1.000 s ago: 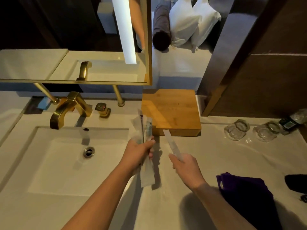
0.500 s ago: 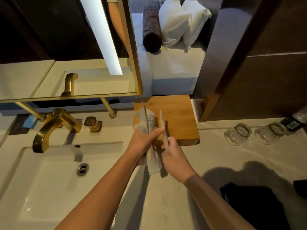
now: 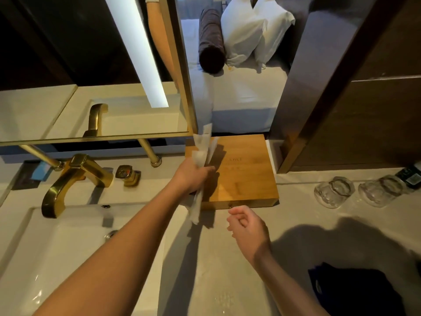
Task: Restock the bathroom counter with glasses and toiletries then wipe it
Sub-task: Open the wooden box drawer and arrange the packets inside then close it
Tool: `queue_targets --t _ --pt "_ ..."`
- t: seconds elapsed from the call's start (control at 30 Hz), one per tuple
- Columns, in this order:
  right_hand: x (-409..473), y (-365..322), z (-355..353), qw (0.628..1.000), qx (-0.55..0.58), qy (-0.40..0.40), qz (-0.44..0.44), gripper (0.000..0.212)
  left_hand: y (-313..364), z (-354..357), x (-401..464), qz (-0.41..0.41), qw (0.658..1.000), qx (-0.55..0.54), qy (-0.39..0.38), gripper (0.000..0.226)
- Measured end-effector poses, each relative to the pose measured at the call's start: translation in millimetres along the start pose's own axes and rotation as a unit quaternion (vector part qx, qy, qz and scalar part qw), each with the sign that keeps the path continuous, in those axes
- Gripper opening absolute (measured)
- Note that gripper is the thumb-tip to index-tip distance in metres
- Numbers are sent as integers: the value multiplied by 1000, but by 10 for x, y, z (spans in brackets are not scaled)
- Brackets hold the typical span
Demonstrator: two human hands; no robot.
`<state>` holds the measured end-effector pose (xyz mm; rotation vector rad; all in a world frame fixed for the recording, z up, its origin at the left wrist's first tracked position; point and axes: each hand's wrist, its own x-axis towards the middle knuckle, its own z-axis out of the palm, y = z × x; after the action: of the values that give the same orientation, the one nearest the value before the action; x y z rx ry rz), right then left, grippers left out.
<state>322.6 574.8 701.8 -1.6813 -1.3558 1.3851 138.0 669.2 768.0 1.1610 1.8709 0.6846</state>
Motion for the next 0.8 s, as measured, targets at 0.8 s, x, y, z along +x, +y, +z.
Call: queue_targets --t 0.8 --pt "237 82 409 972 42 226 -56 14 -263 62 448 -25 995 24 -90 27"
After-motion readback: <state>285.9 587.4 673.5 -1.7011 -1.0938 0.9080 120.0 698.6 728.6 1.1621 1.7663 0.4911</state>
